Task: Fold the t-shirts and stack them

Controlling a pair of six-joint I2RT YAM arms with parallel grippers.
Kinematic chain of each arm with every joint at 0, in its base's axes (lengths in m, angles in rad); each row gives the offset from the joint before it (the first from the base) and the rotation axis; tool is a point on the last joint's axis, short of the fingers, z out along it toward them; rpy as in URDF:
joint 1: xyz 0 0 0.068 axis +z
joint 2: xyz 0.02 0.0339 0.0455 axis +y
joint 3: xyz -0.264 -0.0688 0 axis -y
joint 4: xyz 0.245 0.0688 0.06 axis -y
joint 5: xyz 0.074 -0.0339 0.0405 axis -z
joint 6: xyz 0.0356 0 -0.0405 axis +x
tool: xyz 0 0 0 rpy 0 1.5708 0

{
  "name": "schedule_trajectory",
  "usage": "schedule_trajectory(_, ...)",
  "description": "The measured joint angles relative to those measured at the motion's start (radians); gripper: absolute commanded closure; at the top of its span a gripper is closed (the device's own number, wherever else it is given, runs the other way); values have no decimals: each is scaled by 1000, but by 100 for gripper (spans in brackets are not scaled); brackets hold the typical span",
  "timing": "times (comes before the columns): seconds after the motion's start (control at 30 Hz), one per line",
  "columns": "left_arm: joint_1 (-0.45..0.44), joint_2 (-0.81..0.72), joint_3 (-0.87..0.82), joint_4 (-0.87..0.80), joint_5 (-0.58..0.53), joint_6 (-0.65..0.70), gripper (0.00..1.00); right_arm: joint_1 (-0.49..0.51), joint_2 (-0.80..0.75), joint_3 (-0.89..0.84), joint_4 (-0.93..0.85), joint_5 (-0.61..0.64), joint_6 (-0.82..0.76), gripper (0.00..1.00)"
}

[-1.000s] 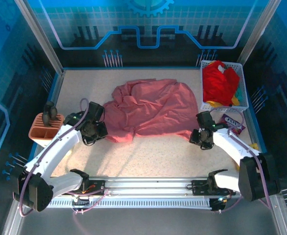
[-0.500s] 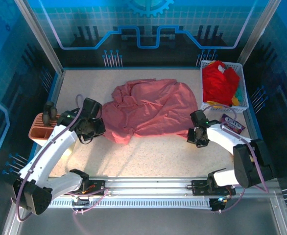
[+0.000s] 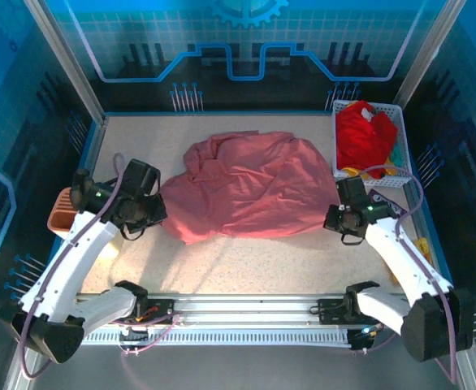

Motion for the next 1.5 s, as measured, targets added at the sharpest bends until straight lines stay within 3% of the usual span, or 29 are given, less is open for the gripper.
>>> schedule_trajectory(0.2, 0, -60, 48, -68, -31, -7, 97, -109, -178, -3, -26, 16, 10, 96)
schedule_trajectory(0.47, 0, -72, -31, -98, -27, -15, 85, -126, -115, -43, -35, -21, 12, 92)
schedule_trajectory(0.5, 0, -72, -37, -105, -27, -18, 82, -126, -123, -45, -40, -20, 14, 89)
schedule_trajectory(0.6, 0, -73, -58, -113, -26, -27, 66, -126, -169, -48, -41, -11, 25, 62)
schedule_trajectory(0.67, 0, -72, -74, -114, -27, -27, 54, -126, -196, -50, -40, -7, 22, 56)
schedule_trajectory(0.9, 0, -22, -78, -77, -26, -13, 47, -126, -183, -50, -23, -10, -3, 29)
schedule_trajectory(1.07, 0, 108, -54, 119, 29, 45, 35, -76, -114, -46, 56, -51, -39, 19)
schedule_trajectory(1.2, 0, 273, 12, 309, 64, 120, 32, 10, -27, -9, 119, -72, -66, 14)
schedule_trajectory(1.5, 0, 867, 495, 550, 90, 296, 31, 90, 121, 35, 212, -133, -115, 12)
